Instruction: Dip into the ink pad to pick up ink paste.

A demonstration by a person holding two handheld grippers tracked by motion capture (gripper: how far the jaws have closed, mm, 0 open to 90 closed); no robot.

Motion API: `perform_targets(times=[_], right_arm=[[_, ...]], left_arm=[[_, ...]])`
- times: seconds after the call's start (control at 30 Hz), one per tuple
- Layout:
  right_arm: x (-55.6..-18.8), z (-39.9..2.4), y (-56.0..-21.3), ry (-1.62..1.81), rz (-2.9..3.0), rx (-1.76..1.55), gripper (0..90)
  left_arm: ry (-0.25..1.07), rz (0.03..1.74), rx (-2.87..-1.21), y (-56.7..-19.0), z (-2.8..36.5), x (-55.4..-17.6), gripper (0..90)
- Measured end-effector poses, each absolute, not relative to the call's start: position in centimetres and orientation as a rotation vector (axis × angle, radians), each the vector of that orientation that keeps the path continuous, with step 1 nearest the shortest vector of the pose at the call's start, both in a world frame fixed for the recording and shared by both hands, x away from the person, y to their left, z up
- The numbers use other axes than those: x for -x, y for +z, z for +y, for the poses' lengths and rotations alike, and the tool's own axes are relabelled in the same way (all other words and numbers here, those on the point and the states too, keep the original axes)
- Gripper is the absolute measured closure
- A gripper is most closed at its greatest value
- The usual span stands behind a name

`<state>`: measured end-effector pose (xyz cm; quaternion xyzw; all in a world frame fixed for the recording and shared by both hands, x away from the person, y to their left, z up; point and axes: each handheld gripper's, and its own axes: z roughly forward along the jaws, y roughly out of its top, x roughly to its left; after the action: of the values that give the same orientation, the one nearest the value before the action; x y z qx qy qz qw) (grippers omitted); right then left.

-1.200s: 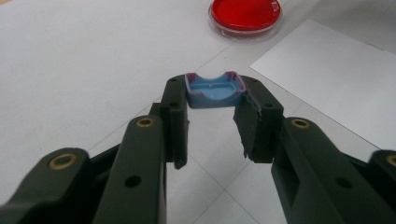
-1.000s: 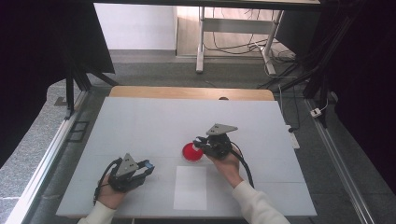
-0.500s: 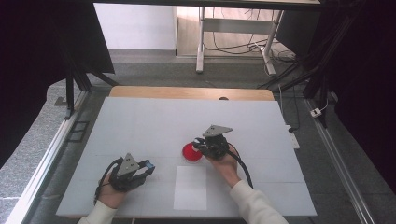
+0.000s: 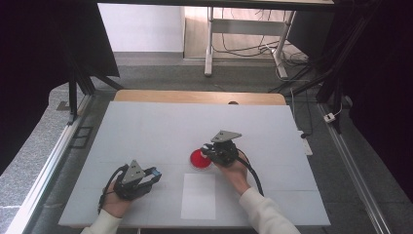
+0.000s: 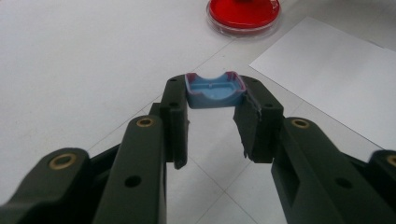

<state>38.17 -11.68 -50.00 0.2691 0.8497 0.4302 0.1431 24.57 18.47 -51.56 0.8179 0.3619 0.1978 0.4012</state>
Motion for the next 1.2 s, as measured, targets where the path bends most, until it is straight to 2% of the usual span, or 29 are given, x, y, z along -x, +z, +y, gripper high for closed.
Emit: perform_targets(times=[1.2], right_arm=[[-38.01, -11.3, -50.68, 1.193, 2.46, -0.753, 75.7]], left_arm=[[0.498, 0.915, -2.071, -51.58, 18.43, -24.53, 65.2]])
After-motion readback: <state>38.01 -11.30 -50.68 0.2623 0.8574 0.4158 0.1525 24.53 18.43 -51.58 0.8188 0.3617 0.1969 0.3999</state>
